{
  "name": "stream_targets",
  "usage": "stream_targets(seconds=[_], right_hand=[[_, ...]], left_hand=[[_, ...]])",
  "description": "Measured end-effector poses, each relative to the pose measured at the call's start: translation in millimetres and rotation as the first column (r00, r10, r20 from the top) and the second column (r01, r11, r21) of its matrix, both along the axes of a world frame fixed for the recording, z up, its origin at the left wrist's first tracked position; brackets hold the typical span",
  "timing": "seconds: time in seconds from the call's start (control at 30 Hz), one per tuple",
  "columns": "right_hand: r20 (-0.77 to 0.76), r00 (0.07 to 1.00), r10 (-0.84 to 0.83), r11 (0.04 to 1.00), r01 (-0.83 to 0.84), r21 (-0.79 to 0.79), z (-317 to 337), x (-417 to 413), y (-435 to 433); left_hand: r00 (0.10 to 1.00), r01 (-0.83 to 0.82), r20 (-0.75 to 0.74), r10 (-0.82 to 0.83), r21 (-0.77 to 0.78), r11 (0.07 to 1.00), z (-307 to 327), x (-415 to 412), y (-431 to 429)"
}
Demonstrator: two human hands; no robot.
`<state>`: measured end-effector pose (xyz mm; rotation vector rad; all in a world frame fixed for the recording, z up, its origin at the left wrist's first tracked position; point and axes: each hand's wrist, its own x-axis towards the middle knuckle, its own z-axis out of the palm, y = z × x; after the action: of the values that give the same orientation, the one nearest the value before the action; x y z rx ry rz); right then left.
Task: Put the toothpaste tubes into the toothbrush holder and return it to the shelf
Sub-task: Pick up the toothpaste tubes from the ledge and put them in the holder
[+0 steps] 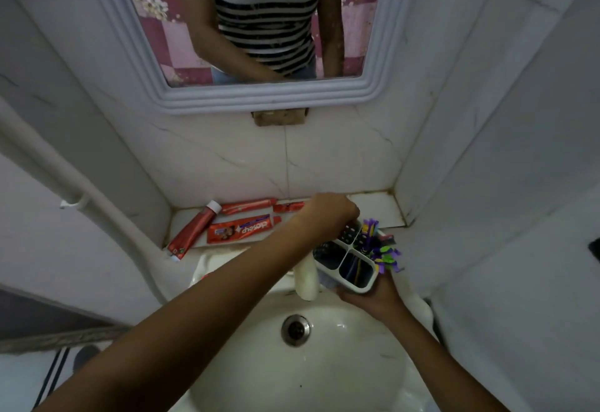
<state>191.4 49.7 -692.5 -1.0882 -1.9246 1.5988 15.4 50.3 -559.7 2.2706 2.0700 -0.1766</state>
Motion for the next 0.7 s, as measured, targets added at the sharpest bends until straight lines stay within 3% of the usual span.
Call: stream_targets(seconds=[0.1,0.2,0.3,0.43,0.5,0.53,0.7], right_hand=[[0.013,1.000,-0.006,1.000,0.006,0.026,5.1,-1.3,1.0],[0.083,0.993,0.081,0.995,-0.085,0.051,9.8,0.8,0.2],[0.027,0.998,0.050,0.999,-0.050,0.006,11.1,2.0,0.7],[-0.063,0.996,0.064,0.997,-0.066,-0.031,15.5,-1.3,-4.5],[-0.086,0.996,0.037,0.998,-0.041,-0.039,17.0,-1.7,-4.7],[-0.082,0.997,0.010,0.999,-0.013,-0.033,16.2,-2.2,-4.8],[-0.057,0.998,-0.007,1.000,0.007,0.004,12.1,-2.8,-3.3]], left_hand=[[0.997,-0.035,0.065,0.033,0.030,0.999,-4.1,-3.5,2.5],[0.968,-0.104,0.237,0.081,0.088,0.991,4.8,-23.3,-2.5],[0.846,-0.385,0.435,0.307,0.103,0.917,1.4,-67.0,-26.4],[0.797,-0.566,0.199,0.570,-0.082,0.820,-19.4,-113.0,-63.4],[0.835,-0.525,0.087,0.543,-0.167,0.835,-38.3,-120.8,-78.8],[0.803,-0.570,0.087,0.590,-0.182,0.801,-47.0,-123.8,-86.2],[0.854,-0.514,-0.193,0.483,-0.173,0.840,-83.7,-144.0,-92.5]])
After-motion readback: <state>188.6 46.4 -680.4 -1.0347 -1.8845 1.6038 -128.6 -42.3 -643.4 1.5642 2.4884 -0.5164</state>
